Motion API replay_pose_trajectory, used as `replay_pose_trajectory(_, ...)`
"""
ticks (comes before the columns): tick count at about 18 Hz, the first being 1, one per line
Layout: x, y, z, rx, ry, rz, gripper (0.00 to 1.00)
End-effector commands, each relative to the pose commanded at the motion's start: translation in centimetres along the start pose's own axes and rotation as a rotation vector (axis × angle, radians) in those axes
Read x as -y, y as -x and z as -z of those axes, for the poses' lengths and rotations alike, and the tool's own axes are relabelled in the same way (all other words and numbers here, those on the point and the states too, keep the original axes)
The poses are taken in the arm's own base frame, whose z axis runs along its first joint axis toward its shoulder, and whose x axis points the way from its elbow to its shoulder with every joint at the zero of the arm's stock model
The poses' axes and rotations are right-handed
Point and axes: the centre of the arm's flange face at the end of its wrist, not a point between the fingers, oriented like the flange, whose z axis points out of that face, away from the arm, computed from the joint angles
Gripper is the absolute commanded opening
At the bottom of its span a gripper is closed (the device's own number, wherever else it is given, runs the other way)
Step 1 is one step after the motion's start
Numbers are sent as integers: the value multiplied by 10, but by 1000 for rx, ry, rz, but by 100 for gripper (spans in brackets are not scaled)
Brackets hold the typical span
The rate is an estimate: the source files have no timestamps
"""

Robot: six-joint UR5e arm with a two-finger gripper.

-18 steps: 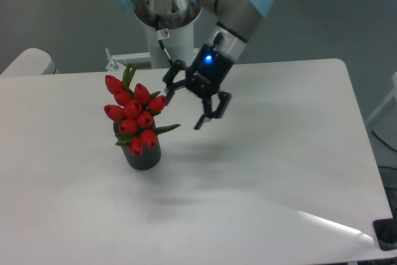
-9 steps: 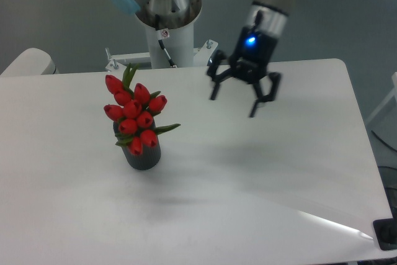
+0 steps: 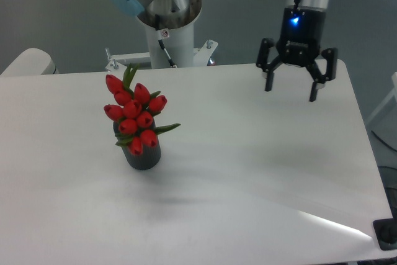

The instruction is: Insert the flowers into the vase

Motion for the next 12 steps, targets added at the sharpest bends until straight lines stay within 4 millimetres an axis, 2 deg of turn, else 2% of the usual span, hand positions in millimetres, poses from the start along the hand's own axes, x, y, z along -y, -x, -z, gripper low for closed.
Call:
replay_pose_trajectory(5,29,13,0,-96,123,-131,100)
replay_pose_trajectory(8,32,22,3,-140,136,-124,100)
replay_pose_trajectory(12,44,21,-1,-151,159,-150,100)
